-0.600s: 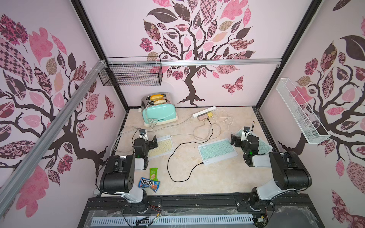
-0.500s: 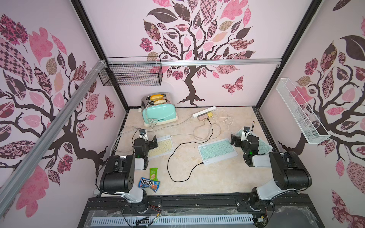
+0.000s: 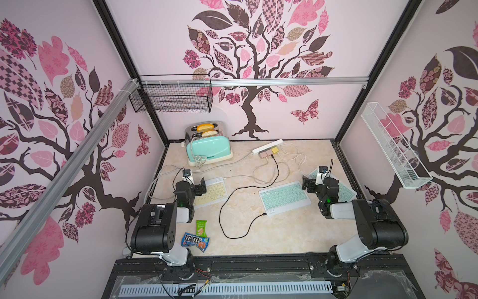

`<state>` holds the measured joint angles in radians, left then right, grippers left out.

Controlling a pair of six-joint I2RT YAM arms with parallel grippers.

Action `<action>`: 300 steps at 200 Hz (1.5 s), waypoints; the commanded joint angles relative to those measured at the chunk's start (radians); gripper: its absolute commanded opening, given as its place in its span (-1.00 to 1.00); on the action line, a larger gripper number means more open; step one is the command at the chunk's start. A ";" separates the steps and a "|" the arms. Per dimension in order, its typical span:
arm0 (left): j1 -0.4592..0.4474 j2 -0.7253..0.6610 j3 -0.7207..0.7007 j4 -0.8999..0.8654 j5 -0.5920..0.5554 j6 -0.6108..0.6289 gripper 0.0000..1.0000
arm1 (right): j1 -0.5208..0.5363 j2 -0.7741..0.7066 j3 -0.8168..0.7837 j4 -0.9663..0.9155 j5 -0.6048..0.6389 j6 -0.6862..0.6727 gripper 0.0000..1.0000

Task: Unplug the wireless keyboard
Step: Pick up the socket from the center of the board.

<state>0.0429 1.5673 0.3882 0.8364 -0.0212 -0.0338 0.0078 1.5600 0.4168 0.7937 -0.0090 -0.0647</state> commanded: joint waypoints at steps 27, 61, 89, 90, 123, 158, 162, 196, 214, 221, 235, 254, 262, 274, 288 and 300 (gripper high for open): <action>0.004 -0.008 0.008 0.007 0.004 -0.001 0.97 | -0.006 -0.011 0.009 0.009 -0.010 0.004 0.99; 0.004 -0.009 0.008 0.008 0.003 -0.001 0.97 | -0.006 -0.011 0.009 0.011 -0.010 0.003 0.99; 0.004 -0.007 0.011 0.004 0.003 -0.002 0.96 | -0.006 -0.011 0.009 0.012 -0.010 0.005 0.99; 0.005 -0.007 0.011 0.004 0.003 -0.002 0.97 | -0.006 -0.011 0.009 0.011 -0.010 0.004 0.99; 0.011 -0.008 0.013 0.003 0.014 -0.006 0.97 | -0.005 -0.007 0.014 0.003 -0.008 0.006 0.99; 0.004 -0.071 0.040 -0.084 0.081 0.034 0.70 | 0.005 -0.027 -0.022 0.052 -0.008 -0.011 0.99; -0.002 -0.096 0.052 -0.139 0.071 0.037 0.70 | 0.014 -0.031 -0.036 0.074 0.005 -0.016 0.99; -0.051 -0.256 0.104 -0.332 -0.053 0.032 0.70 | 0.064 -0.243 0.080 -0.306 0.187 0.033 0.99; -0.067 -0.289 0.142 -0.421 -0.049 -0.001 0.68 | 0.064 -0.308 0.157 -0.493 0.176 0.125 0.99; -0.086 -0.295 0.155 -0.454 -0.049 -0.006 0.68 | 0.064 -0.329 0.176 -0.548 0.118 0.164 0.99; -0.119 -0.290 0.194 -0.514 -0.002 -0.028 0.67 | 0.064 -0.345 0.212 -0.641 -0.003 0.276 0.99; -0.165 -0.220 0.283 -0.587 0.088 -0.021 0.64 | 0.066 -0.332 0.234 -0.711 -0.130 0.388 0.86; -0.187 -0.176 0.330 -0.628 0.120 0.007 0.60 | 0.068 -0.323 0.244 -0.743 -0.160 0.408 0.80; -0.224 -0.111 0.414 -0.712 0.133 0.055 0.58 | 0.073 -0.316 0.257 -0.791 -0.163 0.424 0.76; -0.267 -0.045 0.505 -0.768 0.142 0.114 0.57 | 0.074 -0.303 0.274 -0.826 -0.174 0.424 0.75; -0.290 0.019 0.572 -0.792 0.179 0.146 0.57 | 0.074 -0.281 0.300 -0.864 -0.186 0.426 0.72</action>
<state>-0.2024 1.5013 0.8478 0.1791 0.0757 0.0189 0.0738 1.2510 0.6548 0.0834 -0.1238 0.2985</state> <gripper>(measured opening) 0.785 0.872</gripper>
